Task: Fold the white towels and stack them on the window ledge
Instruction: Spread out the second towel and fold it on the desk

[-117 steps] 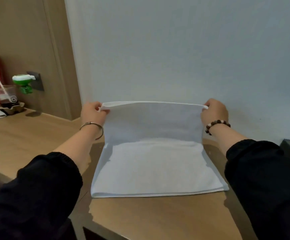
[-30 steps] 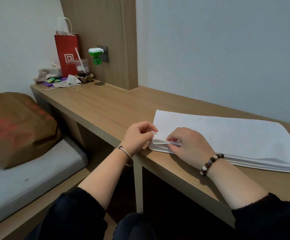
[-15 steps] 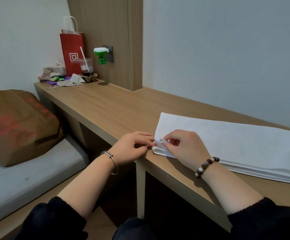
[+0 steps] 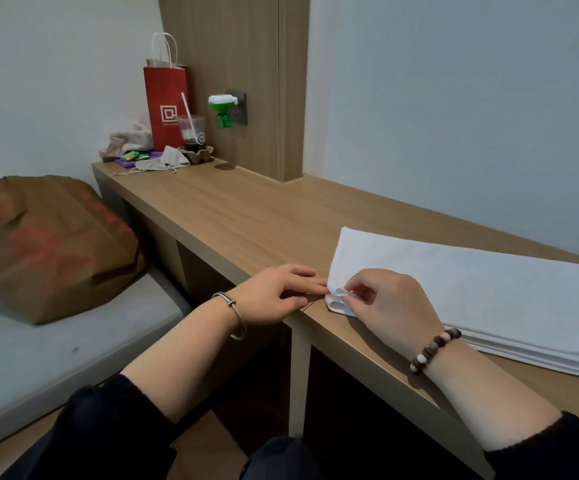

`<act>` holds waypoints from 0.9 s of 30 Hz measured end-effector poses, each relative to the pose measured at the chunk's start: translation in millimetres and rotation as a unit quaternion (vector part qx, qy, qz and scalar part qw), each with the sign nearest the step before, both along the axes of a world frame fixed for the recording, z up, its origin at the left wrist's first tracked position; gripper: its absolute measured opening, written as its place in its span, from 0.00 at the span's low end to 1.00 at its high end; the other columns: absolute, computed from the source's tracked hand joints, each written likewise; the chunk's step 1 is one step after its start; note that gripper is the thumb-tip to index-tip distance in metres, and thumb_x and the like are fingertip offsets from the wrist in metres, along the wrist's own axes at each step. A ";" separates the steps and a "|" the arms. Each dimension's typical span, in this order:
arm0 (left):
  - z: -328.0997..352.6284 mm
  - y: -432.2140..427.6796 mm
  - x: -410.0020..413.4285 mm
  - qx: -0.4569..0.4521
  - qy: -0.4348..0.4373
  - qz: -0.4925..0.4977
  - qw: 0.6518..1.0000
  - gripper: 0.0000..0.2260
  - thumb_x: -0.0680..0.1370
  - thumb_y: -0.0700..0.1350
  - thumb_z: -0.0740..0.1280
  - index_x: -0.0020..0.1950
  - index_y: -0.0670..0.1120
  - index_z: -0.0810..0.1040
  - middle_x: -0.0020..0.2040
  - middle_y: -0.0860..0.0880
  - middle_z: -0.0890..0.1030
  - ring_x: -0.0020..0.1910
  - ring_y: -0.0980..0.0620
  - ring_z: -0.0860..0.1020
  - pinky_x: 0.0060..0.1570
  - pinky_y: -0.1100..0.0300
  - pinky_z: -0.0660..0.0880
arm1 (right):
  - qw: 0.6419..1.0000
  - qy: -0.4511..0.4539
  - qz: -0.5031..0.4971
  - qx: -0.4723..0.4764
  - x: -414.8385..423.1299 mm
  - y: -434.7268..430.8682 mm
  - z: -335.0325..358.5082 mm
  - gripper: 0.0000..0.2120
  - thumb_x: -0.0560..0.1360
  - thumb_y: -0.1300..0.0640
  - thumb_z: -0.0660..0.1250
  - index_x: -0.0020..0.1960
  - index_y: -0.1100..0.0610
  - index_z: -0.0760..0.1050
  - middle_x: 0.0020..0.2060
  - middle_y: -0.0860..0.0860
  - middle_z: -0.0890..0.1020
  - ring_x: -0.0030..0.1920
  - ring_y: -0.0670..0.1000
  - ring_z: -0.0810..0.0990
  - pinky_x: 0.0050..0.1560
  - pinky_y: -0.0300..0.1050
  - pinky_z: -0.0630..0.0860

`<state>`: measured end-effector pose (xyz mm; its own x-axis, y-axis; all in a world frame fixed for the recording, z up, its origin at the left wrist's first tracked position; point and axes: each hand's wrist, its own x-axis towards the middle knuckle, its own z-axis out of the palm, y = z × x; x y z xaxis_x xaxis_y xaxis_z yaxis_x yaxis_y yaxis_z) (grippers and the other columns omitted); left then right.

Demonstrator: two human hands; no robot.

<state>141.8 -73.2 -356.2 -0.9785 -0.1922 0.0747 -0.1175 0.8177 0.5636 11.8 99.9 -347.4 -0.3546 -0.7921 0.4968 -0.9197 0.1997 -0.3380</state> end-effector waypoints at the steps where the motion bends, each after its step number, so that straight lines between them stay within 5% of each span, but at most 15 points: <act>1: 0.3 -0.1 0.1 0.000 0.000 -0.001 1.000 0.23 0.79 0.39 0.62 0.62 0.67 0.69 0.72 0.53 0.67 0.73 0.58 0.60 0.72 0.52 0.60 | 1.000 0.007 0.003 -0.002 0.8 -0.7 0.0 0.04 0.74 0.54 0.70 0.45 0.55 0.82 0.39 0.47 0.81 0.38 0.45 0.74 0.37 0.26 0.61; 9: -1.6 -2.5 0.2 0.007 0.005 -0.004 1.000 0.20 0.78 0.36 0.62 0.64 0.57 0.75 0.71 0.54 0.70 0.72 0.60 0.62 0.72 0.57 0.60 | 0.999 0.038 0.025 0.028 -1.3 -2.8 -5.3 0.03 0.73 0.57 0.71 0.43 0.55 0.84 0.39 0.48 0.83 0.41 0.48 0.78 0.38 0.30 0.64; 13: -0.4 1.7 3.7 0.098 0.062 0.023 0.993 0.20 0.76 0.32 0.62 0.57 0.55 0.80 0.60 0.57 0.77 0.62 0.65 0.72 0.63 0.69 0.67 | 0.998 0.030 0.041 0.039 0.3 -2.0 -3.5 0.04 0.72 0.57 0.71 0.42 0.55 0.84 0.39 0.48 0.82 0.42 0.49 0.77 0.38 0.35 0.67; 18: 5.9 17.1 1.2 0.237 0.154 0.077 0.956 0.14 0.77 0.33 0.63 0.53 0.49 0.81 0.55 0.51 0.81 0.54 0.53 0.79 0.53 0.61 0.77 | 0.995 -0.045 0.055 0.072 -5.0 4.2 1.5 0.06 0.74 0.57 0.69 0.49 0.53 0.84 0.45 0.44 0.82 0.47 0.43 0.77 0.48 0.32 0.70; 22: 2.8 37.0 -10.5 0.052 0.168 0.059 0.983 0.08 0.74 0.41 0.70 0.51 0.51 0.83 0.51 0.61 0.77 0.57 0.60 0.73 0.58 0.66 0.71 | 0.992 -0.123 0.021 0.028 -8.7 22.5 7.9 0.07 0.74 0.61 0.69 0.49 0.53 0.84 0.43 0.42 0.81 0.45 0.40 0.77 0.46 0.25 0.69; 27: -7.0 51.0 -19.3 -0.201 0.246 0.017 0.948 0.05 0.70 0.44 0.72 0.44 0.45 0.84 0.43 0.52 0.81 0.46 0.57 0.71 0.44 0.71 0.66 | 0.992 -0.099 -0.020 0.081 -20.3 47.1 10.6 0.02 0.73 0.55 0.70 0.44 0.49 0.80 0.42 0.41 0.77 0.44 0.41 0.73 0.43 0.27 0.65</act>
<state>122.5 -22.1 -363.2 -0.8004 -0.0817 0.5939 0.0494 0.9783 0.2011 -8.5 147.0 -336.8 -0.4661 -0.8387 0.2818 -0.8281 0.3014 -0.4726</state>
